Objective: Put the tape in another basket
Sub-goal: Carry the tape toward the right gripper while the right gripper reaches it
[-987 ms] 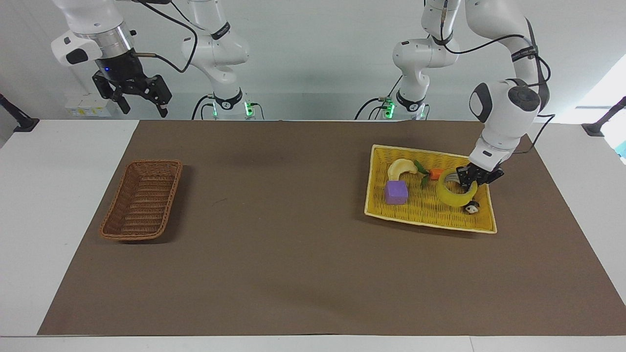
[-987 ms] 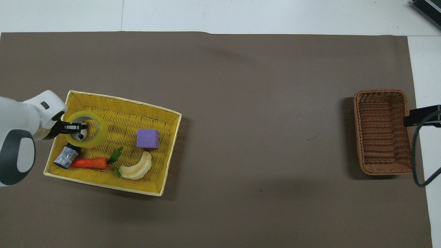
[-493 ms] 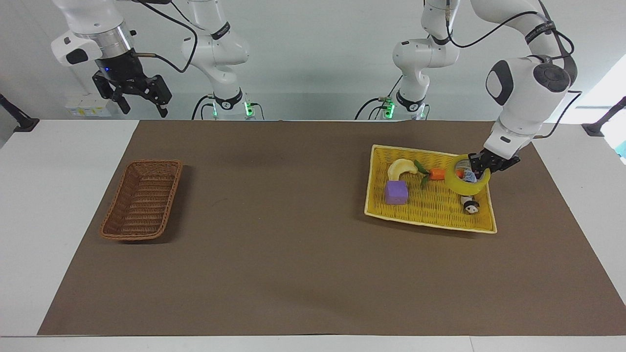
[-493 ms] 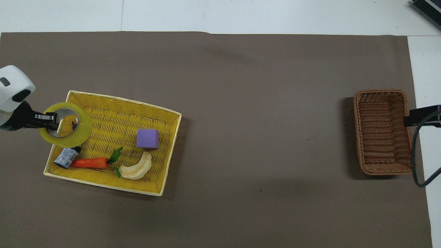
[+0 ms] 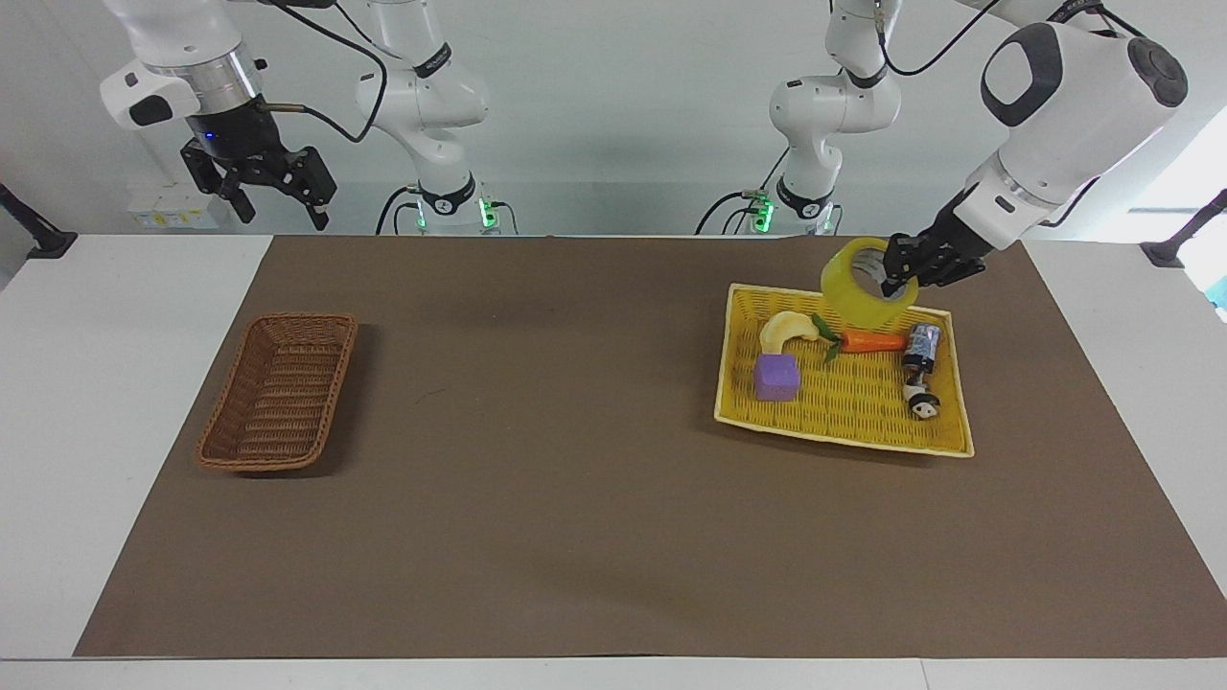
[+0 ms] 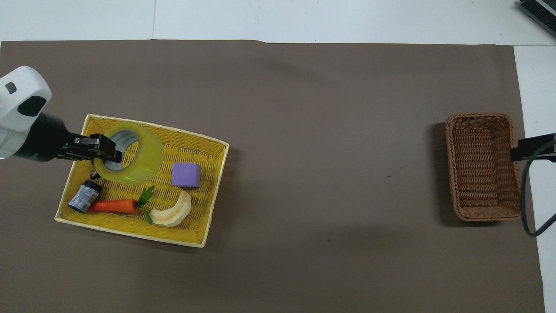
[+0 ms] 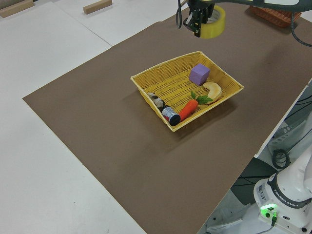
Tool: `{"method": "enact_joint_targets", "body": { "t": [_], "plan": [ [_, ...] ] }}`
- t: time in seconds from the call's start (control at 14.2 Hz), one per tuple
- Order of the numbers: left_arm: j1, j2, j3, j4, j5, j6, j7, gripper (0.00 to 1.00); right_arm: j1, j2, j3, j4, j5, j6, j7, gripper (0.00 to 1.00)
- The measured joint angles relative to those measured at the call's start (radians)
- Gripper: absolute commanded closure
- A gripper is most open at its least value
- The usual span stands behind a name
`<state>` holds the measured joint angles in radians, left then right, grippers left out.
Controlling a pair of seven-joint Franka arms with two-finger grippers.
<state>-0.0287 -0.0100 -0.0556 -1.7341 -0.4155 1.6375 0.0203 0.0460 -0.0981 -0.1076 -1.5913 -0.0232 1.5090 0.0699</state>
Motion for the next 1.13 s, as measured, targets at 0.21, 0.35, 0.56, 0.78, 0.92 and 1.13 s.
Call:
{"method": "enact_joint_targets", "body": {
  "t": [0.21,0.35,0.56,0.78,0.92,1.13],
  "plan": [
    [-0.049,0.004,-0.001,-0.017,-0.162,0.023,-0.007,1.0,0.019,0.0,0.015,0.002,0.004,-0.017,-0.006,0.0],
    [-0.111,0.0,-0.002,-0.057,-0.245,0.109,-0.013,1.0,0.039,0.0,0.023,0.004,0.004,-0.009,-0.006,0.0],
    [-0.222,-0.005,-0.005,-0.123,-0.35,0.271,-0.045,1.0,0.051,0.003,0.028,-0.005,0.107,0.045,-0.006,0.0],
    [-0.321,-0.006,-0.005,-0.154,-0.423,0.436,-0.1,1.0,0.063,0.011,0.031,-0.02,0.256,0.066,0.013,0.0],
    [-0.394,-0.005,-0.006,-0.177,-0.464,0.551,-0.121,1.0,0.105,0.017,0.034,-0.03,0.318,0.108,0.079,0.0],
    [-0.466,0.004,-0.006,-0.189,-0.479,0.641,-0.16,1.0,0.159,0.03,0.038,-0.042,0.422,0.162,0.169,0.0]
  ]
}}
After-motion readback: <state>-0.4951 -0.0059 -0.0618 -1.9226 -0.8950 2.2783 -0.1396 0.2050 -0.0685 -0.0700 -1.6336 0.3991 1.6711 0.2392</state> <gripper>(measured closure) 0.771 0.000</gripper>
